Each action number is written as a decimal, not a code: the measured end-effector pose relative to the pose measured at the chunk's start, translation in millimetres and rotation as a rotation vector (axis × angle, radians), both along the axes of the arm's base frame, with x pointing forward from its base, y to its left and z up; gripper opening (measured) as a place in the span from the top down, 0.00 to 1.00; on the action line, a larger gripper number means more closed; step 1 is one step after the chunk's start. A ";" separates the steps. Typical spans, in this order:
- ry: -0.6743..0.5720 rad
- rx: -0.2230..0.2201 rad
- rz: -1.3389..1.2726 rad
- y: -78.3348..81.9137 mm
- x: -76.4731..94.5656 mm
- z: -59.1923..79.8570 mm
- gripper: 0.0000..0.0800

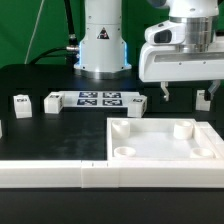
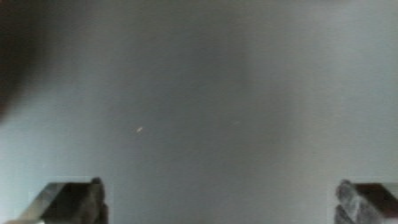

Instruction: Assemble one leg

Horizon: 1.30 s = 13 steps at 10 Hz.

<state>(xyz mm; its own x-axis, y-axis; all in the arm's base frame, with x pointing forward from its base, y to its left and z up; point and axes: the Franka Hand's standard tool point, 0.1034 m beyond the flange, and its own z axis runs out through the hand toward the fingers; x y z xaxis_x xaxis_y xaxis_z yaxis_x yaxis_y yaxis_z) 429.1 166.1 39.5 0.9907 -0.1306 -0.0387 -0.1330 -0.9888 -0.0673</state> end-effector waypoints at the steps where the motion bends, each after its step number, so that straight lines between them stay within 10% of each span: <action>1: 0.008 0.005 -0.076 1.3 -0.7 -0.2 0.19; 5: 0.008 0.008 -0.113 3.5 -6.7 -3.6 0.19; 8: 0.015 0.015 -0.070 37.7 -46.4 -10.9 0.19; 13: 0.183 -0.007 -0.003 26.4 -49.5 -12.6 0.19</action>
Offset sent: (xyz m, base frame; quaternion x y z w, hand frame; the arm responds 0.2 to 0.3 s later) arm 0.0000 0.0000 0.0000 0.0000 0.0000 0.0000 1.0000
